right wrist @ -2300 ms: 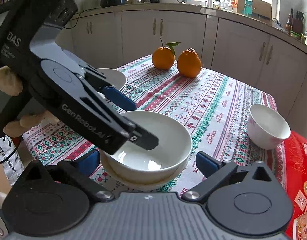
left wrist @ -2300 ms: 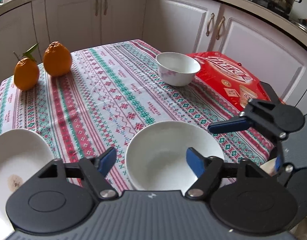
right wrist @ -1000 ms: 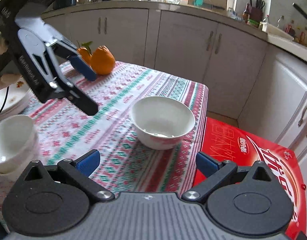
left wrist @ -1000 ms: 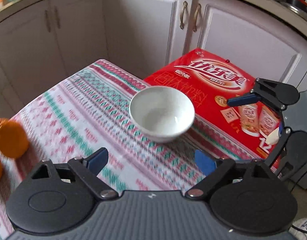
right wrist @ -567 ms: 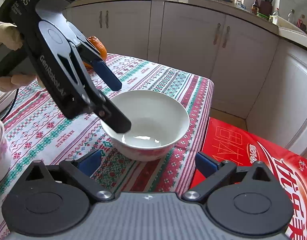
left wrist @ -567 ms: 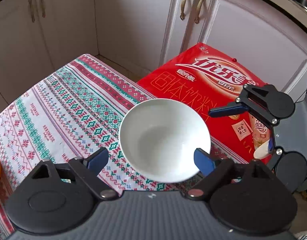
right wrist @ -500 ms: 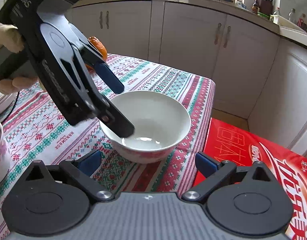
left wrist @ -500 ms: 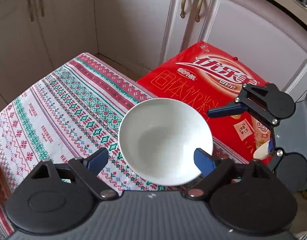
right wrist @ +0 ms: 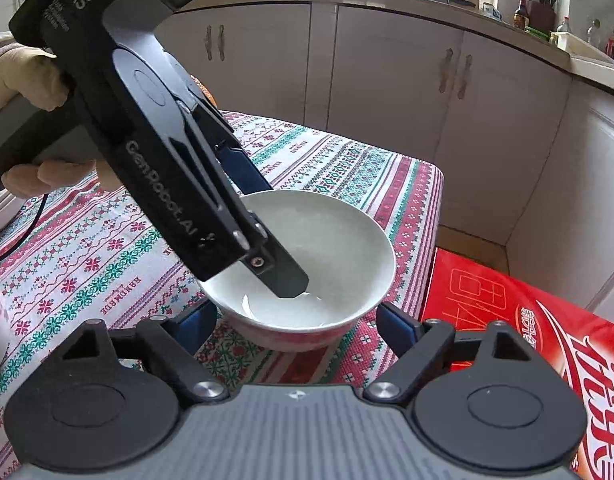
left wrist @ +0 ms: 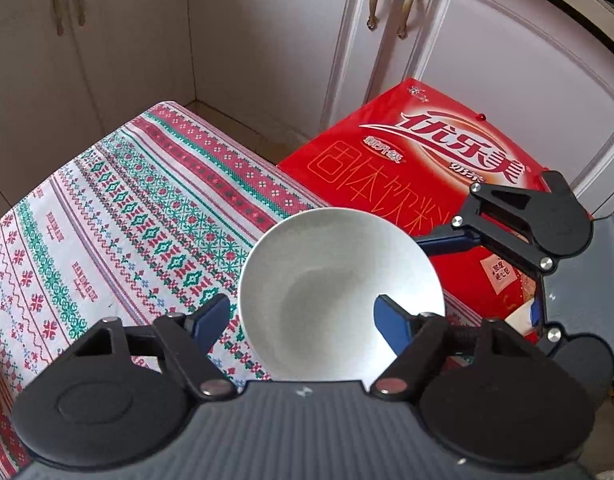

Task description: Organize plates and bowls

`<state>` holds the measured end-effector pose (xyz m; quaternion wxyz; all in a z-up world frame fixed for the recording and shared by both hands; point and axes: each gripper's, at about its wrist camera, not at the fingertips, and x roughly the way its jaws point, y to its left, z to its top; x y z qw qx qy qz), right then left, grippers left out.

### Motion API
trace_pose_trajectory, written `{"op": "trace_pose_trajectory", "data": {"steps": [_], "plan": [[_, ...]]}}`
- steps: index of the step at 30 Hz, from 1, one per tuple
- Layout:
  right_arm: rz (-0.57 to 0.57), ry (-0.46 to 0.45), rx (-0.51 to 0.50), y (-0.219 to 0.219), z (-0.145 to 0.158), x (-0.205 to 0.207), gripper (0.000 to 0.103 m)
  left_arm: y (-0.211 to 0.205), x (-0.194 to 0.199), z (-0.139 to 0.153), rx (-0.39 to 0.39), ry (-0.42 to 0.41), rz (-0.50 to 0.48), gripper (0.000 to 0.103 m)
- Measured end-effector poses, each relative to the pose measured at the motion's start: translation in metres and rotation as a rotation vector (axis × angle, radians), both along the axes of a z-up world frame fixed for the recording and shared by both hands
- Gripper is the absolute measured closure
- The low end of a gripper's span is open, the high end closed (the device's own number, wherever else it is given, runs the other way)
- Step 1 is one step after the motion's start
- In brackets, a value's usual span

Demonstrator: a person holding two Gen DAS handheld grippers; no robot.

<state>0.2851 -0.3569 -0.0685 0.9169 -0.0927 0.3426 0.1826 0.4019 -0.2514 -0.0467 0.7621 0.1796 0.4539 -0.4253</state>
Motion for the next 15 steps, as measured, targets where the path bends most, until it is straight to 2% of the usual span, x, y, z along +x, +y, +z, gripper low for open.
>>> {"op": "trace_pose_trajectory", "data": {"steps": [5, 15], "plan": [[0.000, 0.001, 0.023, -0.0005, 0.0051, -0.0019, 0.013, -0.0036, 0.0000, -0.0010, -0.004, 0.005, -0.008, 0.032], [-0.011, 0.013, 0.017, 0.0021, 0.0062, -0.0022, 0.013, -0.0032, -0.0015, -0.0003, -0.013, 0.017, -0.001, 0.032]]}}
